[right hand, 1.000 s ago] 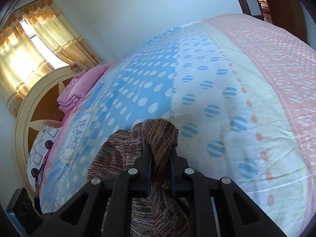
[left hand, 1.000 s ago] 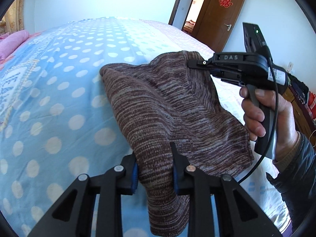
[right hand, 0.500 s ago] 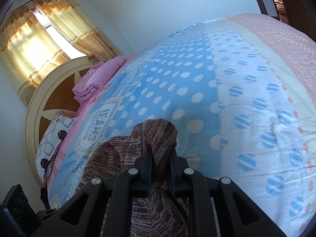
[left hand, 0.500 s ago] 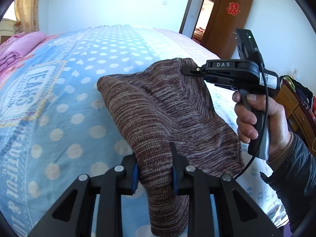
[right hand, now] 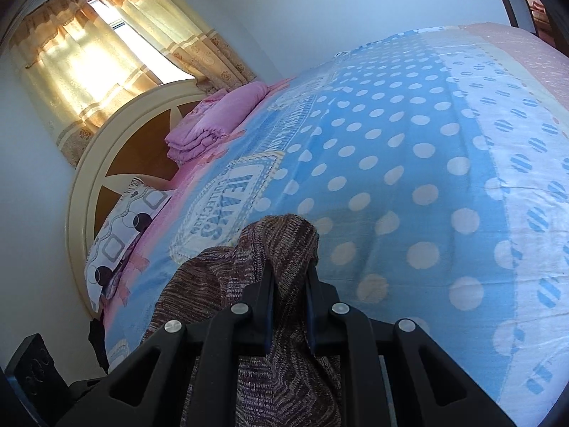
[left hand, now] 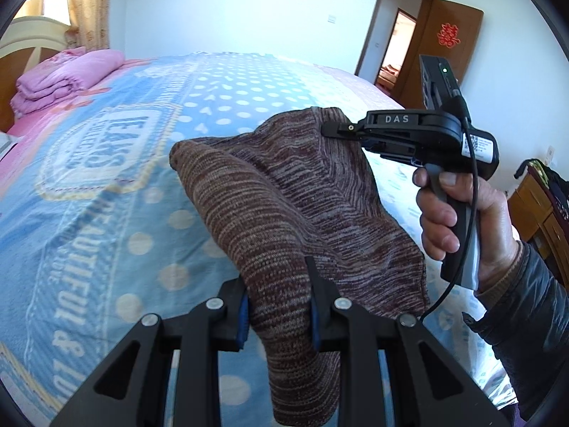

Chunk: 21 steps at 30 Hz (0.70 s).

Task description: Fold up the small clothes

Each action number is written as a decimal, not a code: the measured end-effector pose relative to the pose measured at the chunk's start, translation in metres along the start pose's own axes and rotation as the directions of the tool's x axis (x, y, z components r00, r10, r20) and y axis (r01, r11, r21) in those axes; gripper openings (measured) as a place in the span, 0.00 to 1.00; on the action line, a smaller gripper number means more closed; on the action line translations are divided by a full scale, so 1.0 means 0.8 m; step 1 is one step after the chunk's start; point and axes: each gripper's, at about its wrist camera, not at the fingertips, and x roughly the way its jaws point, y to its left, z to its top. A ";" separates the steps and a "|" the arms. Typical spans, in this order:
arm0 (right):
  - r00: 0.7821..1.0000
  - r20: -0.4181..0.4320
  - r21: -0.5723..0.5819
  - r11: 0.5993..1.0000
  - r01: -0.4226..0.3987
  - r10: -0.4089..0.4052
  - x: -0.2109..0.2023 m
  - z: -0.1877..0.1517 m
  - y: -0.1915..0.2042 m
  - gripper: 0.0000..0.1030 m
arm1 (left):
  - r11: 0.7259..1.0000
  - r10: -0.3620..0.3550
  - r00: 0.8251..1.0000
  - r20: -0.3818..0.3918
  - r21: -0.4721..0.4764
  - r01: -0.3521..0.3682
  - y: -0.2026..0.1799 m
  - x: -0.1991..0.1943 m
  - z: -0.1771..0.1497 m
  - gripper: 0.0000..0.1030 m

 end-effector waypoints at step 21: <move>0.982 -0.139 -0.090 0.986 -0.141 0.127 0.111 -0.020 0.115 0.13 | 0.984 0.126 0.992 0.019 -0.126 -0.123 0.043 -0.029 -0.028 0.26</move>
